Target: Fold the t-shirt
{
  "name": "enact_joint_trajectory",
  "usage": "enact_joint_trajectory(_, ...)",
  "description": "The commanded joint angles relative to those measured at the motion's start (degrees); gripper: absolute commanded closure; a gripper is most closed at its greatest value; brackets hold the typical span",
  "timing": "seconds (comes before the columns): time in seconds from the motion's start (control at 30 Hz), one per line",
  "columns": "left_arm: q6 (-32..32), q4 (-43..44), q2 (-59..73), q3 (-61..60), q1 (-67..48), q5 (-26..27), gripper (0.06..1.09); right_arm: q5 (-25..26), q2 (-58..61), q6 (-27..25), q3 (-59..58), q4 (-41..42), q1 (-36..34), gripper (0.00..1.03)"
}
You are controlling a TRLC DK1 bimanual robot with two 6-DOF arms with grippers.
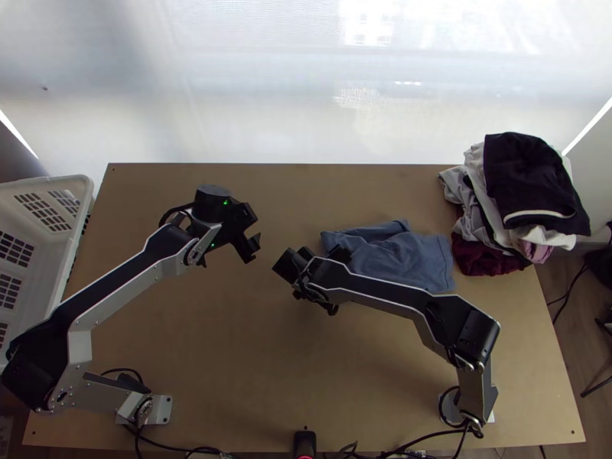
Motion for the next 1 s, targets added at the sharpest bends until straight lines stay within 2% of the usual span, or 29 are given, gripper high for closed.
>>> enact_joint_trajectory(0.0, 1.78, 0.12, -1.96, -1.37, 1.25, 0.75, 0.1, 4.75, 0.36, 1.64, -1.55, -2.7, -0.17, 0.05)
enact_joint_trajectory(0.47, 2.57, -0.06, -3.01, -1.72, 1.25, 1.1, 0.1, 5.19, -5.79, -0.03, -12.53, -2.7, -6.94, 0.05)
enact_joint_trajectory(0.63, 2.92, -0.41, -3.89, -1.72, 1.69, 1.1, 0.11, 6.51, -3.77, -0.03, -13.15, -2.7, -9.14, 0.1)
enact_joint_trajectory(0.73, 3.1, -0.67, -4.24, -1.72, 2.31, 1.1, 0.11, 6.77, -2.71, -0.03, -13.15, -2.7, -9.31, 0.24)
enact_joint_trajectory(0.8, 3.45, -0.94, -4.51, -1.81, 2.66, 1.1, 0.11, 6.77, -2.71, 0.15, -13.06, -2.7, -8.96, 0.44)
enact_joint_trajectory(0.9, 4.15, -0.94, -5.12, -2.07, 3.19, 1.1, 0.11, 6.77, -2.36, -0.03, -12.53, -2.17, -8.52, 0.82)
enact_joint_trajectory(0.97, 4.59, -1.02, -5.39, -2.16, 3.8, 1.1, 0.11, 6.24, -2.71, -0.64, -11.92, -2.08, -8.35, 0.9)
